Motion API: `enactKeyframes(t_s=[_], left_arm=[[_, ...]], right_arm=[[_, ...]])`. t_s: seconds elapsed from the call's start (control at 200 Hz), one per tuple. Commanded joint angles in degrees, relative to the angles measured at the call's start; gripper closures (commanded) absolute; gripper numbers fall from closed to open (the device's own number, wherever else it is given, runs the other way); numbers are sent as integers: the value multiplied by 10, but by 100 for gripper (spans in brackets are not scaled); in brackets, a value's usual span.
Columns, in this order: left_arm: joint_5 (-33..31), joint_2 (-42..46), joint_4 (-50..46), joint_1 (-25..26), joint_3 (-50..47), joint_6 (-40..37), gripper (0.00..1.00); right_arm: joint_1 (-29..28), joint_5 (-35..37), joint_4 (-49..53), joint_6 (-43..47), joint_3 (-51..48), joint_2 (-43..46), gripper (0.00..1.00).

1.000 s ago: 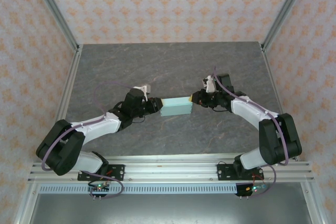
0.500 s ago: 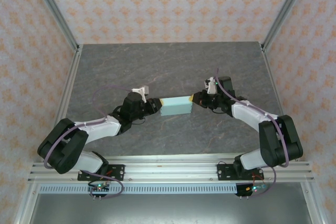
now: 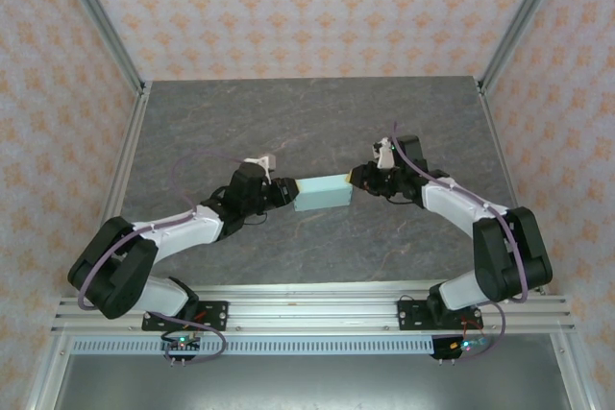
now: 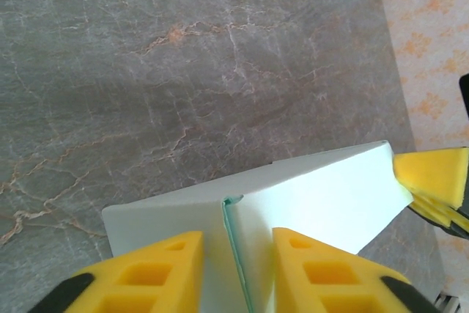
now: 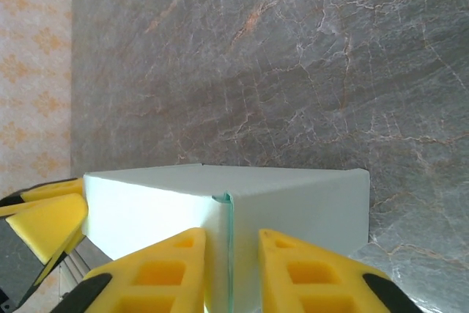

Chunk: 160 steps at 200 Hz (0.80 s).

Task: Fold the paper box

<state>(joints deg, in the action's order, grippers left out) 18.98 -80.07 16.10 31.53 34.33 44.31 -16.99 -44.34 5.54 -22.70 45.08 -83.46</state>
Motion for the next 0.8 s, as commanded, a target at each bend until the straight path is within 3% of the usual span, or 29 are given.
enactKeyframes(t_s=[0.0,0.135,0.355,0.796], left_arm=[[-18,-24,-211,0,-30,-31,68],[-4,-22,-211,-12,-40,-30,67],[10,-46,-188,-19,-69,-29,74],[-18,-88,-116,-22,-119,-7,83]], right_arm=[[5,92,170,36,-22,-39,80],[5,96,166,25,-35,-58,84],[5,121,144,12,-66,-79,90],[5,167,133,-1,-84,-84,95]])
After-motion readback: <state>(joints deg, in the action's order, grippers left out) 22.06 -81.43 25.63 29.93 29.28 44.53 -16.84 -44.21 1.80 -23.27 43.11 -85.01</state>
